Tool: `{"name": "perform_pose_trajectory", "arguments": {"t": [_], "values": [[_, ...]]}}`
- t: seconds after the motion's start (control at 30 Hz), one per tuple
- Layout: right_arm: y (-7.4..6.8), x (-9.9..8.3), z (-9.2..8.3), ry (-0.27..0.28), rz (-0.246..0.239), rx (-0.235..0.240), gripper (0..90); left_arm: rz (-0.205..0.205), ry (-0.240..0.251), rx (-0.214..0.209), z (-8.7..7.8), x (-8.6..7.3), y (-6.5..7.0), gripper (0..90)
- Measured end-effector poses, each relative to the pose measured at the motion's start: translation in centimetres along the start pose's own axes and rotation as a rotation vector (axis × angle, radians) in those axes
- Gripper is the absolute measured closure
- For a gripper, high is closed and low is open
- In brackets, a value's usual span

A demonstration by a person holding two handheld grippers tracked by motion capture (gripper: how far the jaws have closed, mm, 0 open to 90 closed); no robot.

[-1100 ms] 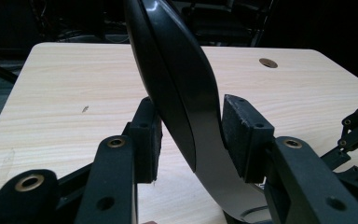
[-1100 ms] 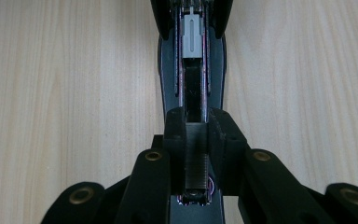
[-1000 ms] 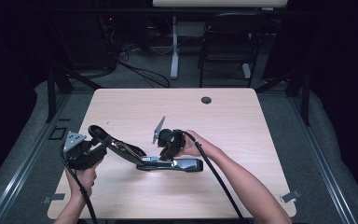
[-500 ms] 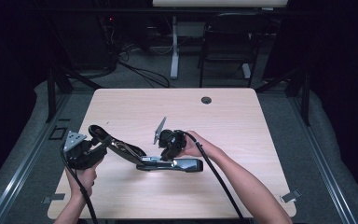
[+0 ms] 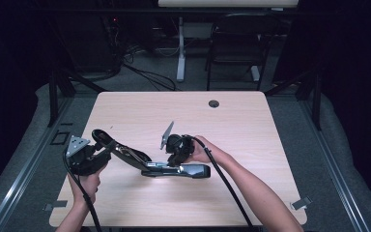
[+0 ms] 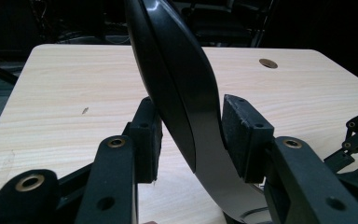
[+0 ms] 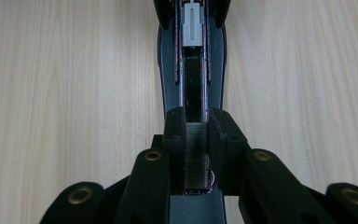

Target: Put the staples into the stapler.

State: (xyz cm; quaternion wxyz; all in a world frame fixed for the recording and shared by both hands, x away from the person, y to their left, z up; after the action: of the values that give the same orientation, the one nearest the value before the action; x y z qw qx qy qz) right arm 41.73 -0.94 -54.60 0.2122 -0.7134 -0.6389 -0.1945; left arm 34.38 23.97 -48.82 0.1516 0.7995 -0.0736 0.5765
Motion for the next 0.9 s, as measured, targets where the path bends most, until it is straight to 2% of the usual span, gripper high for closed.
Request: {"name": "perform_pose_trajectory", "arguments": {"t": [0.47,0.7,0.9], "values": [[0.0,-0.1,-0.1,-0.002,0.001,-0.002,77.6,-0.003,0.001,0.0,0.1,0.0,0.0,59.0],[0.1,-0.4,-0.3,0.012,0.016,-0.015,71.0,-0.001,0.003,0.001,0.1,0.0,0.0,59.0],[0.0,-0.7,-1.2,0.026,0.036,-0.033,62.8,-0.002,0.003,0.0,0.1,0.0,0.0,59.1]]}}
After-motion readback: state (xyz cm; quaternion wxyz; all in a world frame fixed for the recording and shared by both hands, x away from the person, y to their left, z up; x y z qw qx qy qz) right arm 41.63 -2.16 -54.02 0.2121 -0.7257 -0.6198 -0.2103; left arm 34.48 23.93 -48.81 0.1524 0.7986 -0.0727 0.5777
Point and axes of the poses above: each handheld gripper's, and its own axes: z roughly forward along the jaws, x roughly out of its top, y roughly to its right, the point moved 4 cm from there along z, roughly forward along the jaws, and after that the axes turned 8 degrees about y, right-handed, at the moved point
